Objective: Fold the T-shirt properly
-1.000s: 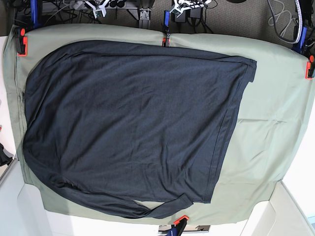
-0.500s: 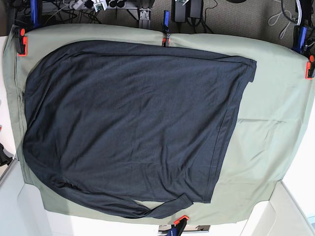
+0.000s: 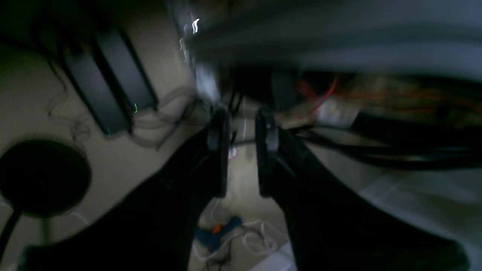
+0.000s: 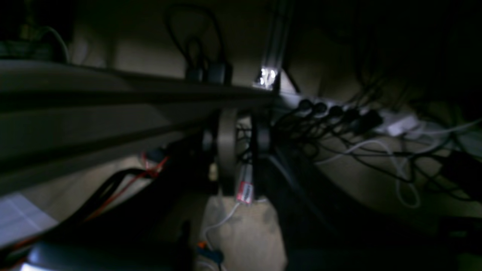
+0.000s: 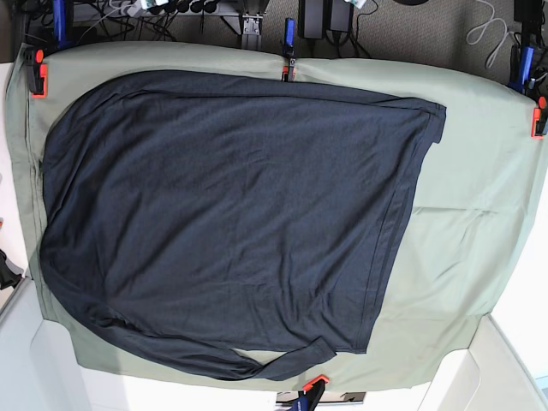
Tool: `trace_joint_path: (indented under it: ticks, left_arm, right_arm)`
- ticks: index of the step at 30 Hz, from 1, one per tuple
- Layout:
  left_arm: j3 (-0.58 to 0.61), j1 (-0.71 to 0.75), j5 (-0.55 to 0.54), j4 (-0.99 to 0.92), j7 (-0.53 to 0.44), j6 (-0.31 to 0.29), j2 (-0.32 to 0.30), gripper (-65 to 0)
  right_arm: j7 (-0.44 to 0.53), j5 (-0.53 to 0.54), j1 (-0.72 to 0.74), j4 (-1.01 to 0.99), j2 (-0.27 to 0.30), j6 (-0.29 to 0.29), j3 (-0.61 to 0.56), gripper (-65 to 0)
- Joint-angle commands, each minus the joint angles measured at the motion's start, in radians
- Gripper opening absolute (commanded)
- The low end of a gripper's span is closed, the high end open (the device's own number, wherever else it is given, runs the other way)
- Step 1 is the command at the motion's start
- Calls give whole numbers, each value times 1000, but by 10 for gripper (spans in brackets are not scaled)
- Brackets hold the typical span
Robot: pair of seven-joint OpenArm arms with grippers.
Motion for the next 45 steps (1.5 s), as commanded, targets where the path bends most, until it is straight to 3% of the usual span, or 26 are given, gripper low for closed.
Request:
trace_joint_path:
  ticks: [1,7,13,16,18,20,22,34,43,45]
  left_arm:
    - [-26,39,-15,47,-10,-33,-14,-497]
    - [-184,156,-150,250,-10,-33,-50,-497]
    - [-293,245,-238,416,-10,-33,-121,-496]
    - [-338,278,-267,485,-5,-33,-146,-410]
    - [-365,289,-298,522,26,-33,-155,-329]
    - [-388,291,-335,555,71,-33,-161,-301]
    - [-409,291,-369,587,112,-33,-166,-302]
    - [-591,290,-591,734,271,-33,-208,-302]
    - [-595,229,-600,736,275,-33,-293,-301]
    - [-592,206,-581,729,289,-33,-300,-268]
  right_arm:
    - [21,22,-47,63,13,14,2,-585]
    - [-27,113,-245,416,67,12,35,-585]
    - [-139,288,-369,747,73,12,194,-584]
    - [-217,375,-368,860,73,7,301,-557]
    - [-260,437,-349,903,73,-19,369,-462]
    - [-294,487,-320,919,75,-55,424,-352]
    - [-310,504,-280,919,77,-87,460,-301]
    - [-369,473,-43,820,87,-203,485,-300]
    - [-372,476,79,661,87,-212,485,-300]
    - [-373,476,96,639,87,-209,482,-300]
